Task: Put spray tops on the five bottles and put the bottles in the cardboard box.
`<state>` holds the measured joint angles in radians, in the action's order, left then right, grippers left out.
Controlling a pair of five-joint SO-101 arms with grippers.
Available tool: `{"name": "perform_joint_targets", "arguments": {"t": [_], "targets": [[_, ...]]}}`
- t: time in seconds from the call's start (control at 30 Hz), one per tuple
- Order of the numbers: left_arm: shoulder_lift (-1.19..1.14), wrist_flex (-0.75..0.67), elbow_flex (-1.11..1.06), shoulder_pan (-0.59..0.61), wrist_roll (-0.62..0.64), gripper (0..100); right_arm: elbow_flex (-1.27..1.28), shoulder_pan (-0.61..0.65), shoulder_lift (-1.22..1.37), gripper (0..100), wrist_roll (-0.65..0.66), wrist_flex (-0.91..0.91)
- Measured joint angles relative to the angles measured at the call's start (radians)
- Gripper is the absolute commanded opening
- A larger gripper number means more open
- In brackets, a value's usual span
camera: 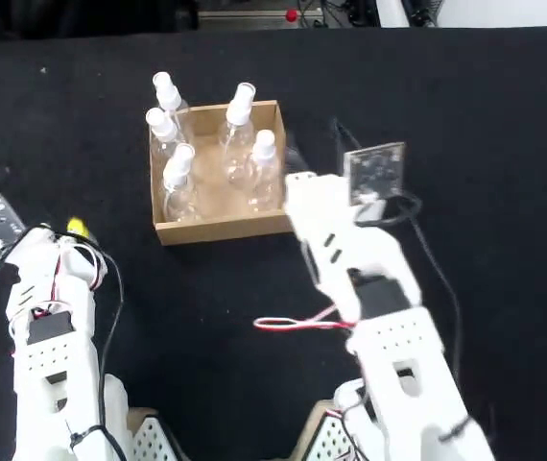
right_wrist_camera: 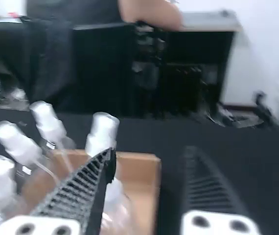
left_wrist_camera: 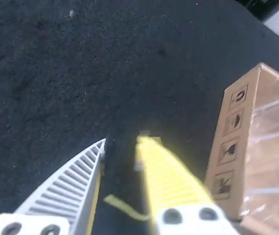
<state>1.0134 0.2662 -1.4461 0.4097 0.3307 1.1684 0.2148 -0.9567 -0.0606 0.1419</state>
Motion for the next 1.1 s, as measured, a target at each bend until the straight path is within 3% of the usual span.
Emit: {"name": "perform_joint_targets", "arguments": {"t": [0.2, 0.33, 0.7, 0.93, 1.1], "targets": [[0.003, 0.020, 0.000, -0.018, -0.150, 3, 0.000, -0.081, -0.190, 5.9, 0.000, 0.313], [0.091, 0.180, 0.002, -0.034, -0.201, 3, 0.025, -0.121, -0.247, 5.9, 0.000, 0.423], [0.761, 0.517, -0.144, -0.221, -0.310, 3, 0.327, -0.170, -0.606, 1.3, 0.015, 0.646], [0.783, 0.560, -0.144, -0.295, -0.324, 3, 0.514, -0.267, -0.839, 1.1, 0.147, 0.829], [0.804, 0.749, -0.144, -0.230, -0.397, 3, 0.520, -0.273, -0.839, 1.1, 0.153, 0.888]]}}
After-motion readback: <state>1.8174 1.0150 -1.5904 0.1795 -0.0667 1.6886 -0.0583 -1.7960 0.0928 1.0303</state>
